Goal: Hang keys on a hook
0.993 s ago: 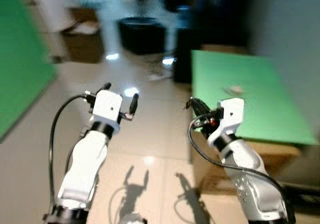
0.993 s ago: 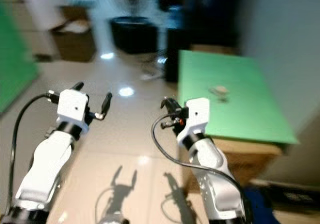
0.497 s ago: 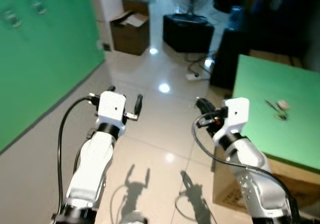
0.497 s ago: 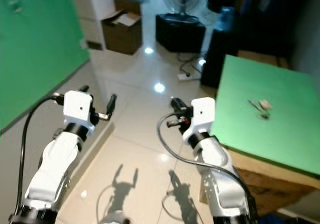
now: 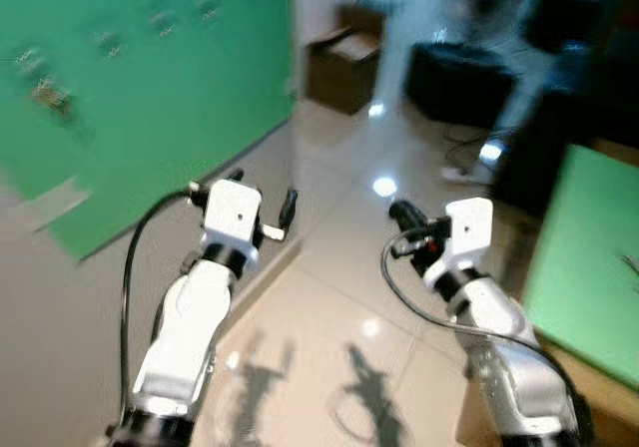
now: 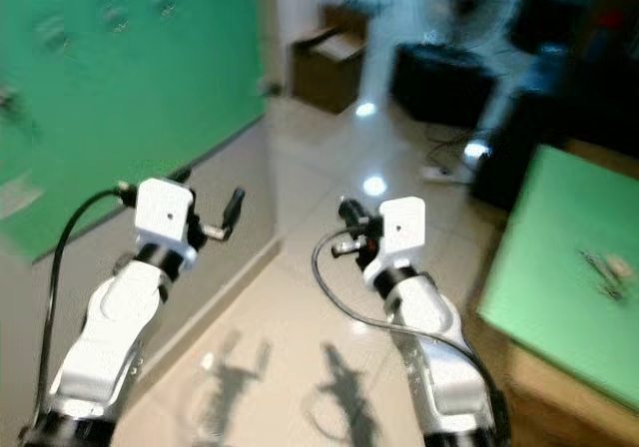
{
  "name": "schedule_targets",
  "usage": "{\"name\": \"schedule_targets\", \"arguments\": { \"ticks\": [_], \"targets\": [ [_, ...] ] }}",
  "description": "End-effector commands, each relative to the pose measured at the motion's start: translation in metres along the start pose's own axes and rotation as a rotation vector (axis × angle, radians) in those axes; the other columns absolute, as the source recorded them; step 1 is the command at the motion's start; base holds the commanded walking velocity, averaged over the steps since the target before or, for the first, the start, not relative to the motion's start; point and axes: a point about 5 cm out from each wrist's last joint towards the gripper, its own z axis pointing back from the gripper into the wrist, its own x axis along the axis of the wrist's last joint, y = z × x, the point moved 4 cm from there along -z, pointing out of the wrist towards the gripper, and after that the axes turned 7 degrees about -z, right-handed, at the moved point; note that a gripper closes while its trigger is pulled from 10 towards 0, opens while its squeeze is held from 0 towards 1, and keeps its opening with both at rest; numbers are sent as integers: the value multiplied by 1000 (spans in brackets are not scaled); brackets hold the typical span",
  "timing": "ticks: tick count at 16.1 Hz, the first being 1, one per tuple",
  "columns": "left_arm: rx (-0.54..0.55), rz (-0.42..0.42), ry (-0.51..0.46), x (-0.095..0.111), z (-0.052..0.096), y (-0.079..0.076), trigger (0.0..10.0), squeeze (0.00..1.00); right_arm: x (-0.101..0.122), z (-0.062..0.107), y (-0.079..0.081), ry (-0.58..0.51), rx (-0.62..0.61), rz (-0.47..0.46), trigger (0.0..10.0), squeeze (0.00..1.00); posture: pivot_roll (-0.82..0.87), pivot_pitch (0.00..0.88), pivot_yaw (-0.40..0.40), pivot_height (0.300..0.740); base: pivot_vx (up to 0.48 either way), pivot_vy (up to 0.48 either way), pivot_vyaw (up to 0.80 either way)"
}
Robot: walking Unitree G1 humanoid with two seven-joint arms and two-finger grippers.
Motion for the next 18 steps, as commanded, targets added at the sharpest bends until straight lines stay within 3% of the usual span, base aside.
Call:
{"name": "schedule_targets", "arguments": {
  "ticks": [1,4,6,9,18],
  "targets": [
    [-13,8,-27,8,-3,-4,10000,0,1,2,-4,6,-6,26,10000,0,-5,0,-12,718,420,0,800],
    [-18,8,-31,8,-2,-5,10000,0,-4,3,2,28,35,39,10000,0,-2,0,-16,718,421,0,800],
    [4,78,-50,11,1,-4,10000,0,-6,4,3,37,47,41,10000,0,1,0,-20,718,0,0,800],
    [-11,14,-44,9,3,-6,10000,0,-7,3,3,41,51,45,10000,0,3,0,-22,718,0,0,800],
    [24,-9,-32,8,1,-1,10000,0,1,-4,4,1,44,52,10000,0,8,0,-20,718,0,-480,800]
  ]
}}
